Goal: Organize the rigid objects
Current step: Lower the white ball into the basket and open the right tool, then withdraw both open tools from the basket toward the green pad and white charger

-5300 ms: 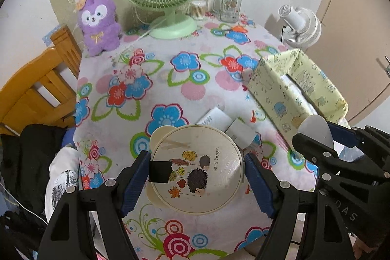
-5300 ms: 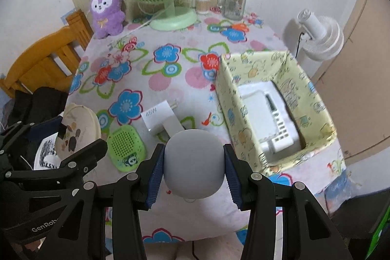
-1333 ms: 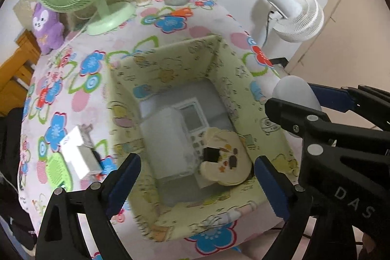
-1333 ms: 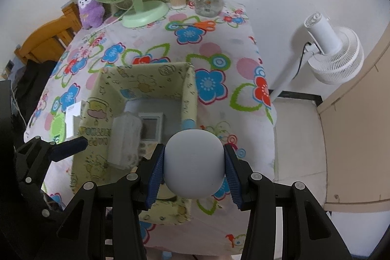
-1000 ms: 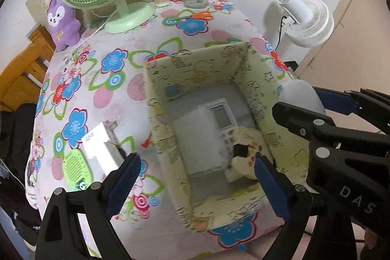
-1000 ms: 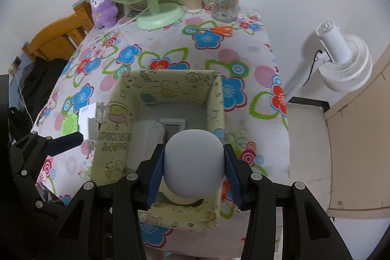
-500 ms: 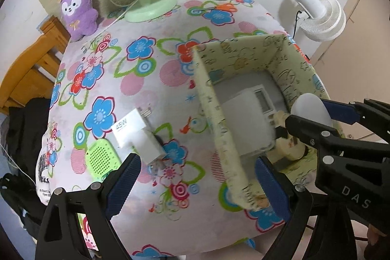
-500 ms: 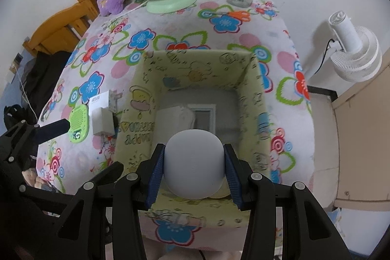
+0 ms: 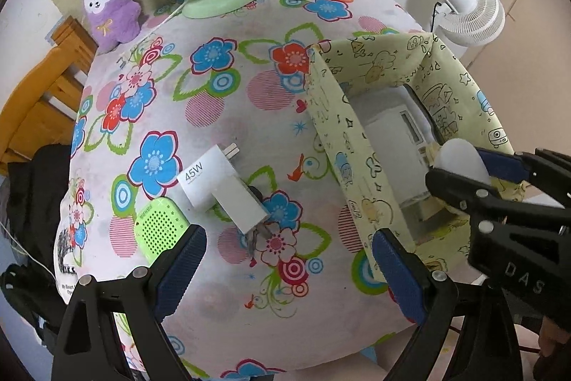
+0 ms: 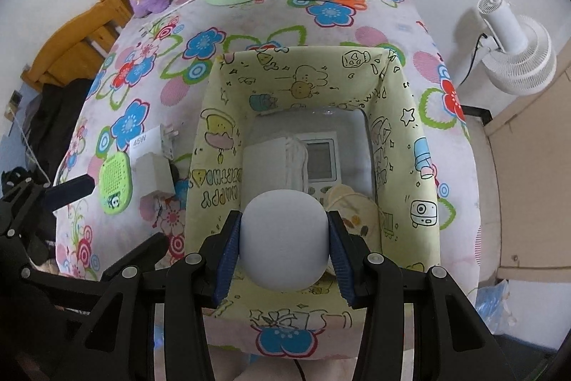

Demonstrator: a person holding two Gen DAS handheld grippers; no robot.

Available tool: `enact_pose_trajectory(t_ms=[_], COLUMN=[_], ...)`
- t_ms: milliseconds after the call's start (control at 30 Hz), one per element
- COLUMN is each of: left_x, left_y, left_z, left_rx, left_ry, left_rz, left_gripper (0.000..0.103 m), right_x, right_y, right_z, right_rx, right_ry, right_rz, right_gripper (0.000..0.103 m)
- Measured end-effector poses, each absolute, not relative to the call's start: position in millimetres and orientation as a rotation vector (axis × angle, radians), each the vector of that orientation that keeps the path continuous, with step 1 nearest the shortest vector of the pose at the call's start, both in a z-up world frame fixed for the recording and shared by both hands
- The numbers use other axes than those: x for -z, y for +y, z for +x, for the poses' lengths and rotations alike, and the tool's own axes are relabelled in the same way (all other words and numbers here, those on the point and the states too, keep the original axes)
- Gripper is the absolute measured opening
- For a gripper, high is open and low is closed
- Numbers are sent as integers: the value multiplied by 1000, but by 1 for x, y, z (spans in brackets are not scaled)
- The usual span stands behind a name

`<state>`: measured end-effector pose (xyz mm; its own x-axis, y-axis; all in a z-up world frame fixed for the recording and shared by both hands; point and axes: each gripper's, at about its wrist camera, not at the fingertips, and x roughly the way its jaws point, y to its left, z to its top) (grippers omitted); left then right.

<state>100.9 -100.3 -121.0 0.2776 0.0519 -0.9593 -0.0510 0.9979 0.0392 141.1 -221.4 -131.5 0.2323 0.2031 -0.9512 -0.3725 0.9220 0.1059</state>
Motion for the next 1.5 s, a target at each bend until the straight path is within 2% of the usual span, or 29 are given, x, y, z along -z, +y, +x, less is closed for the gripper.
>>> enact_pose_trajectory(t_ms=[467,933,1000,1067,1133,1500], left_x=[121,139,140,141,142,134], left_y=[-84,-67,-66,-65,-65,-43], left_z=[134,161,163,164,164,148], left_rx=[-54,-42,-39,-31,-27,-18], left_ry=[1261,1304,1308,1310,1313,1286], left_rz=[-38,-70,-72,-73,-72,-66], left_gripper=[95,95,95,95,95,95], right_x=[124,150,152,151,148,134], right_y=[-194,-169,-168,-168,-169,-170], right_z=[184,221,224,226,225,204], right_rx=[-420,-432,-436,-428,-393,-324], right_ry=[1224,1273,1282,1273,1249,1225], right_rz=[-217,-226,-205,-200,-221,-199], right_gripper=[50,51,55,76,82,82])
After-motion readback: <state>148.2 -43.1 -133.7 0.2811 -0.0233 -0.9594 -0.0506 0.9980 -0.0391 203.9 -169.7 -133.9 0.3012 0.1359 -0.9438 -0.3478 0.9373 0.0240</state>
